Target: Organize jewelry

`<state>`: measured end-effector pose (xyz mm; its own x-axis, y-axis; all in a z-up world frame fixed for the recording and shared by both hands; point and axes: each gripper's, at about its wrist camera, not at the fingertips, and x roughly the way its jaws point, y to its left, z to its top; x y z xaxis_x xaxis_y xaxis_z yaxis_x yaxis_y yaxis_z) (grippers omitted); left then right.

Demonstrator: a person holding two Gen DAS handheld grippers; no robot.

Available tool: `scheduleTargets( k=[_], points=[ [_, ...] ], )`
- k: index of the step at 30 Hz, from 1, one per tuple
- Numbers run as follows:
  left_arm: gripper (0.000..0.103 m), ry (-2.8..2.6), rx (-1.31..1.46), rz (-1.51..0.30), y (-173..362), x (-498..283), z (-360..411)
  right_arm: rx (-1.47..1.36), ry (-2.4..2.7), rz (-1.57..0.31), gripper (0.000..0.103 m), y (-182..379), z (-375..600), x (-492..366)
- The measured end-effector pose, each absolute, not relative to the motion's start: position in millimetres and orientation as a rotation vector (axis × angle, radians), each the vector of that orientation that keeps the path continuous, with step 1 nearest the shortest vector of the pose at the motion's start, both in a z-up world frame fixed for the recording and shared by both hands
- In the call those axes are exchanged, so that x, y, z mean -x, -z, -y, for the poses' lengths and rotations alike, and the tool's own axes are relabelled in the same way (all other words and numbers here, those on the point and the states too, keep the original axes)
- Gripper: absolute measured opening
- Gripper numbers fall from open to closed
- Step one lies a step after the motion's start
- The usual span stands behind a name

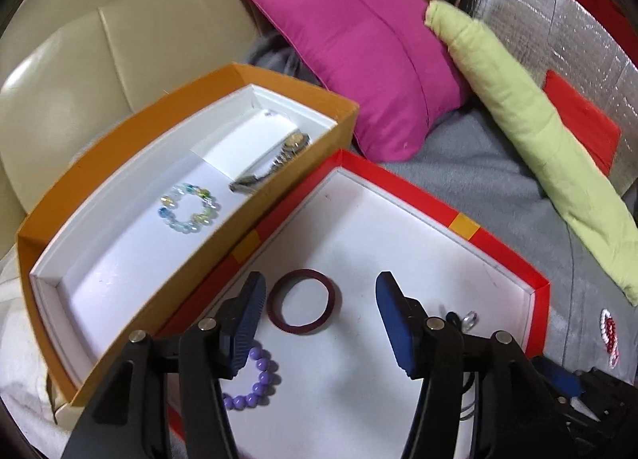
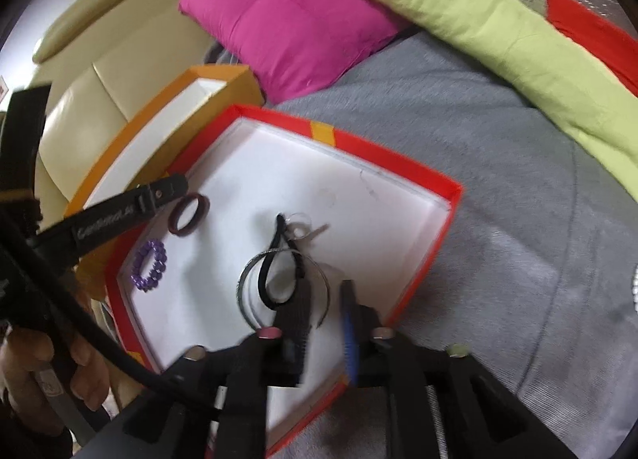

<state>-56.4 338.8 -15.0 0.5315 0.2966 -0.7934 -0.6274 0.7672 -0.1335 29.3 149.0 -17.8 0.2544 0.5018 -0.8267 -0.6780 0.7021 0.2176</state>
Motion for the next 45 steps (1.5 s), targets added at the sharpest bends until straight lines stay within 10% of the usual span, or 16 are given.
scheduleTargets(
  k=[3, 27, 45],
  points=[
    [0.059, -0.572, 0.441, -0.832, 3.5, 63.0, -332.9, 0.166, -0.810, -0.998, 0.067, 3.6, -130.5, -28.4],
    [0.067, -0.170, 0.124, -0.949, 20.0, 8.9, -40.8, -0.081, -0.260, -1.048, 0.079, 68.5, 231.6, -31.6],
    [0.086, -0.160, 0.036, -0.955, 72.4, -8.4, -22.0, -0.043, -0.168, -0.963, 0.091, 78.3, 237.8, -37.9]
  ],
)
